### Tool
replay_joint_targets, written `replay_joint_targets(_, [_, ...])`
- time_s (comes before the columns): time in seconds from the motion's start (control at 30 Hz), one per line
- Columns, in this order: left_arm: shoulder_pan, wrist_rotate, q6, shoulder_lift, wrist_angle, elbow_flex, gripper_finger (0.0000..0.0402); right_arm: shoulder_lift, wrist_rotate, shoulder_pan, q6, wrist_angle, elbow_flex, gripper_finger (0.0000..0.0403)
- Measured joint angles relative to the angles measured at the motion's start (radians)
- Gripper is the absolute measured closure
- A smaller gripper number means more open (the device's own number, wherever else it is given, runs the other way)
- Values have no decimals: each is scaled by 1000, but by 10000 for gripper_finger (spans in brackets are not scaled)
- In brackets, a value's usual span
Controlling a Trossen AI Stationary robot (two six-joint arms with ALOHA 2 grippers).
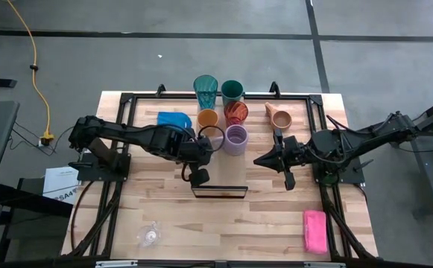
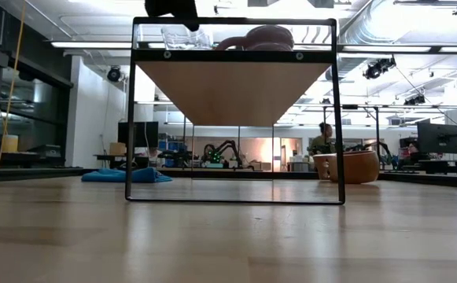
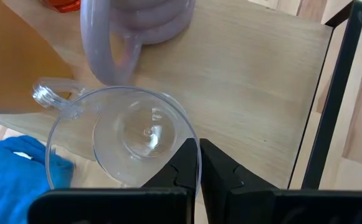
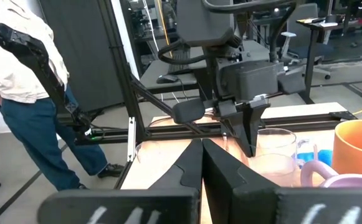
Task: Stack small to large cups/mugs on shelf
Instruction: Put the top transparent mug on the shelf, then put the transparent mug on the shelf
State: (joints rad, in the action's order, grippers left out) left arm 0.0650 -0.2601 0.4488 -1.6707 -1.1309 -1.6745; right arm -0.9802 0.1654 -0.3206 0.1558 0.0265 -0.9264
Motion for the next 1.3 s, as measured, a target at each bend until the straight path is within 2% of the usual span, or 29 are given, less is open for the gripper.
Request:
replay_joint_targets(0.27, [0,11,0,0,-1,0,387,0,0,0,0,0,0,403])
replay_joint_targets(0.63, [0,-20,0,0,0,0,278,0,0,0,0,0,0,403])
replay_joint_targets(0.87, [0,-20,1,0,-6,-46,233,0,0,0,0,0,0,403])
replay_joint_targets(1.13, [17,-16,-38,19,-66,-223,213,0,0,0,0,0,0,403])
replay_joint_targets(1.2, [34,-16,-71,55,-16,-213,215,0,0,-1,0,0,0,403])
replay_joint_targets(1.3, [61,-8,-75,144,55,-121,225,0,-10,-1,1,0,0,403])
